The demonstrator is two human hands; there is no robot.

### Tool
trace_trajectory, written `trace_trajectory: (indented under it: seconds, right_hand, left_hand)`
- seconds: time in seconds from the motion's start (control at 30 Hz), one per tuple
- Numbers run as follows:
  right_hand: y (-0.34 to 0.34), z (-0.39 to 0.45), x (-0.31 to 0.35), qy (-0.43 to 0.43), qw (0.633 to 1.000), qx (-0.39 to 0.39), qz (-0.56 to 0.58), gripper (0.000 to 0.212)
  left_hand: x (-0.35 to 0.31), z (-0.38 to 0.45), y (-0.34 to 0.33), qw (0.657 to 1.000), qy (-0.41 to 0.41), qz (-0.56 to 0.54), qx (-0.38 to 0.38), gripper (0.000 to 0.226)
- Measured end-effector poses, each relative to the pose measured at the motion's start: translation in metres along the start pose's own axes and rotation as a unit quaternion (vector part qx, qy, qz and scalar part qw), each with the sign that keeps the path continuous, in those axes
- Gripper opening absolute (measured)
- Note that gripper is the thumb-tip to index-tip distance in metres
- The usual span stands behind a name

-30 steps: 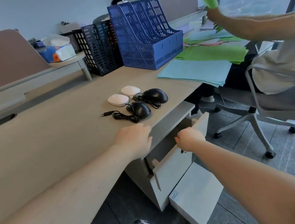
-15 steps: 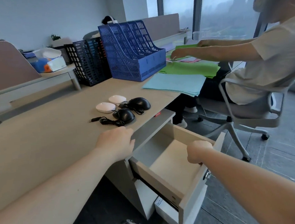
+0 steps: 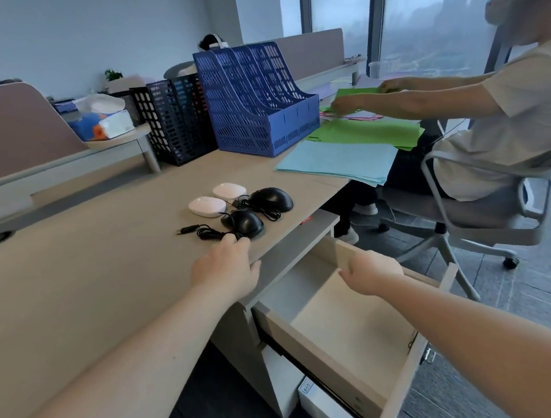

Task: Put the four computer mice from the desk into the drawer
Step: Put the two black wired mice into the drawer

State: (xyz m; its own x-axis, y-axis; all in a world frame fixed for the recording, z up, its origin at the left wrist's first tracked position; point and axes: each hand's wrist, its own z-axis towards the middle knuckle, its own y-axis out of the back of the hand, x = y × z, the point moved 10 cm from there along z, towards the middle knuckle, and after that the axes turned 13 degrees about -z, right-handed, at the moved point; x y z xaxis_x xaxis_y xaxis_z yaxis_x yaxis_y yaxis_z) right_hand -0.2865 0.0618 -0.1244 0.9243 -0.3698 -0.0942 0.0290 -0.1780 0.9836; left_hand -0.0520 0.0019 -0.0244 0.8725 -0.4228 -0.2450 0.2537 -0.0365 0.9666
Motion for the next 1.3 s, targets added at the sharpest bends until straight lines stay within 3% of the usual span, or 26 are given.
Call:
trace_trajectory:
  seconds: [0.2, 0.27, 0.43, 0.57, 0.77, 1.1, 1.3]
  right_hand:
    - [0.089, 0.030, 0.048, 0.020, 0.969, -0.195, 0.149, 0.039]
    - [0.108, 0.044, 0.064, 0.039, 0.960, -0.227, 0.158, 0.046]
    - [0.117, 0.093, 0.102, 0.085, 0.967, -0.167, 0.170, 0.073]
    - [0.102, 0.121, 0.122, 0.108, 0.978, -0.091, 0.156, 0.081]
    - [0.103, 0.129, 0.127, 0.105, 0.978, -0.102, 0.146, 0.062]
    - [0.104, 0.089, 0.094, 0.096, 0.975, -0.103, 0.174, 0.054]
    - [0.102, 0.050, 0.044, 0.086, 0.961, -0.085, 0.250, 0.048]
  left_hand:
    - [0.019, 0.034, -0.013, 0.997, 0.058, -0.057, 0.005, 0.074]
    - [0.027, 0.050, -0.019, 0.994, 0.071, -0.079, 0.014, 0.082]
    - [0.033, 0.086, -0.030, 0.992, 0.072, -0.092, 0.042, 0.092]
    - [0.025, 0.106, -0.038, 0.992, 0.060, -0.075, 0.077, 0.074]
    - [0.020, 0.114, -0.028, 0.996, 0.058, -0.036, 0.064, 0.035]
    - [0.006, 0.082, -0.006, 0.997, 0.029, -0.062, -0.031, 0.030]
    - [-0.043, 0.048, 0.005, 0.998, -0.007, -0.050, -0.026, 0.025]
